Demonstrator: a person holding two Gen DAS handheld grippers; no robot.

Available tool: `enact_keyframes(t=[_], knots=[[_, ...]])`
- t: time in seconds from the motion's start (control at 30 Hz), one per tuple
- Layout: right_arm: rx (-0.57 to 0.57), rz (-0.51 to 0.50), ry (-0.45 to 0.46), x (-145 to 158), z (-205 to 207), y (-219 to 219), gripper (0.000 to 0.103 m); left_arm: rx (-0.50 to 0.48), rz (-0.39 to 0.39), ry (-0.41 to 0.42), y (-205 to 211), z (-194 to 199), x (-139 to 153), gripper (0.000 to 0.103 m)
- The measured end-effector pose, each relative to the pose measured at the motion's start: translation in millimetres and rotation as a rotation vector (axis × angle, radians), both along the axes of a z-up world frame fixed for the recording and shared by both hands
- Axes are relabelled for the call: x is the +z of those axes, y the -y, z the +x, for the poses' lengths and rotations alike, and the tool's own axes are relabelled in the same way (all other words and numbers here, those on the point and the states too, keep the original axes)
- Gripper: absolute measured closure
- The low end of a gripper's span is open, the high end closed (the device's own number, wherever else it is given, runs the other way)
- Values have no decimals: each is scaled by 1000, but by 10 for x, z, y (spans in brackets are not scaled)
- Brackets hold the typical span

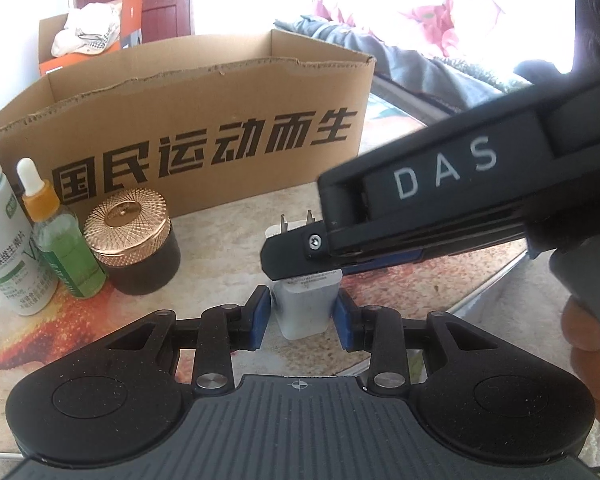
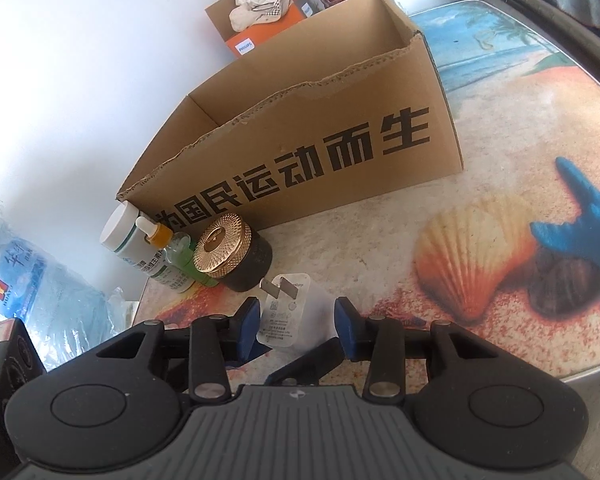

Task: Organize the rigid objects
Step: 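Close the right tool on the white charger plug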

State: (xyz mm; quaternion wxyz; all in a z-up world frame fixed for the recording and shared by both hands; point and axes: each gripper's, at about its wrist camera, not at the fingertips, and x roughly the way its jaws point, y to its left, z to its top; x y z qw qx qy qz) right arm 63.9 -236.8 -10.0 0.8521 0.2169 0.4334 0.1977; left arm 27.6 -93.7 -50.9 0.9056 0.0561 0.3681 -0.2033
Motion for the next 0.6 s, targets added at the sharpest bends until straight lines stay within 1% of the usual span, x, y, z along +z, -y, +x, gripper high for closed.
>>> enact_keyframes(t=[0.07,0.1,0.27,0.37,0.5,0.6], knots=[[-2,-11,-6,1,18,-22,53,2,12,9,32,13,-18,69],[-2,-16,-6,4,29,-39,52,3,19,14,49,24,-24,69],[-7,-28,-6,-15,72,-65,52,15,16,16,100,81,-39,70],[-14,-13,-13,-46,98,-63,52,23,14,14,122,108,-45,70],[-17,1,-8,-69,105,-61,56,30,12,17,129,95,-54,71],[-22,4,-3,-72,102,-60,56,35,12,19,184,144,-59,71]])
